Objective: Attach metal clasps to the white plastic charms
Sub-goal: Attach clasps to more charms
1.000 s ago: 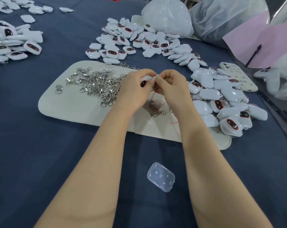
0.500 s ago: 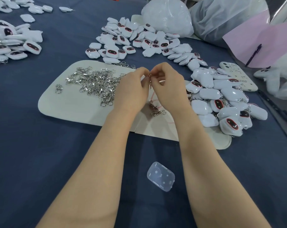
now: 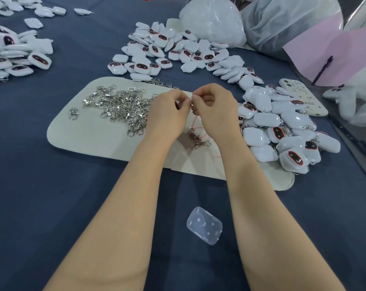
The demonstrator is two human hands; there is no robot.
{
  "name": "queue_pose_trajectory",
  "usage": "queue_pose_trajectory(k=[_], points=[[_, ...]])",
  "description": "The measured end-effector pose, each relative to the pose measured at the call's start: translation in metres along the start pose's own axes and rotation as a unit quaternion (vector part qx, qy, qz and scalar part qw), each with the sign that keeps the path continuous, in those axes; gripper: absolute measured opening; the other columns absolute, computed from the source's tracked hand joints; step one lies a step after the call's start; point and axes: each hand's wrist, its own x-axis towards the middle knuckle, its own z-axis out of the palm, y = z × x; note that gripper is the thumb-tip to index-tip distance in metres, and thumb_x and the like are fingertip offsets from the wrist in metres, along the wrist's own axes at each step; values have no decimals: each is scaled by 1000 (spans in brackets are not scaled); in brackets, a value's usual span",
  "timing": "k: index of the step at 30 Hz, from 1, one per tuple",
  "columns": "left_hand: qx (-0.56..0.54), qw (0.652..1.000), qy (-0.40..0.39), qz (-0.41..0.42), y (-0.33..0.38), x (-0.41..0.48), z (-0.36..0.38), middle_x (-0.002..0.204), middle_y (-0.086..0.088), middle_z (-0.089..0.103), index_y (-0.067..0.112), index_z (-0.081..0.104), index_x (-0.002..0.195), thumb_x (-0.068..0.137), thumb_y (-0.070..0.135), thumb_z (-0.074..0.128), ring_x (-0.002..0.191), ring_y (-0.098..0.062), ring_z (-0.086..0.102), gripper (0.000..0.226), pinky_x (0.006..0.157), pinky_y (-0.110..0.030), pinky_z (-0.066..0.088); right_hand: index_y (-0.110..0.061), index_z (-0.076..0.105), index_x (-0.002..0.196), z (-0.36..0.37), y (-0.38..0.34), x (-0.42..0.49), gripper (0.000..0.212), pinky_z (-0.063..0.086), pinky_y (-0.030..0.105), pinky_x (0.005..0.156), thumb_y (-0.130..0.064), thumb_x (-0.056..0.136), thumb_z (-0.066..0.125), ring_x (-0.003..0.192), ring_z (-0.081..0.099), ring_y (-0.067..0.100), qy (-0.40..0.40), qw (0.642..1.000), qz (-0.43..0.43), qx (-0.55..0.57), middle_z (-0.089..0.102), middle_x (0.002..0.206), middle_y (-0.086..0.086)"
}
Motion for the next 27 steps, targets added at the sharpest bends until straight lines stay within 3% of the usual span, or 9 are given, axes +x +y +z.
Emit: queue_pose_trajectory(k=[4, 10, 15, 19, 23, 27], points=[[42, 999, 24, 7, -3, 2, 1, 98, -11, 65, 13, 67, 93, 92, 20, 53, 83, -22, 59, 16, 75, -29, 46, -18, 57, 90, 0, 1, 0, 8, 47, 23, 82, -10, 90, 56, 89, 61, 17, -23, 998, -15, -65, 62, 90, -3], [41, 999, 29, 3, -1, 0, 2, 100, -12, 61, 13, 65, 91, 90, 16, 54, 76, -16, 50, 11, 67, -24, 37, -13, 61, 103, -3, 2, -1, 13, 49, 28, 85, -10, 93, 54, 92, 61, 17, -69, 995, -4, -71, 65, 100, 4], [17, 999, 28, -6, 1, 1, 2, 94, -12, 63, 12, 64, 91, 89, 17, 57, 71, -16, 50, 9, 63, -23, 36, -15, 57, 95, -2, 1, 0, 15, 53, 30, 83, -1, 91, 51, 83, 63, 17, -43, 999, 1, -4, 63, 92, 2], [-16, 999, 26, -23, 1, 1, 0, 84, -10, 69, 13, 64, 88, 88, 16, 57, 70, -19, 57, 8, 66, -26, 43, -15, 58, 94, -3, 1, 2, 18, 55, 26, 78, 0, 91, 49, 72, 64, 9, -37, 997, 23, 62, 64, 88, 2], [-13, 999, 30, -21, 0, 2, 1, 84, -9, 68, 15, 64, 89, 90, 19, 58, 67, -16, 53, 7, 64, -24, 41, -16, 63, 97, -4, 0, 2, 14, 48, 17, 81, -7, 90, 54, 86, 62, 9, -33, 999, -31, -12, 65, 90, -8], [12, 999, 43, -11, -1, 2, 2, 89, -9, 65, 14, 65, 92, 89, 19, 58, 67, -14, 51, 8, 59, -21, 35, -12, 66, 96, -2, 1, 0, 12, 40, 8, 72, -8, 89, 56, 83, 57, 7, -32, 995, -62, -68, 65, 91, -5]])
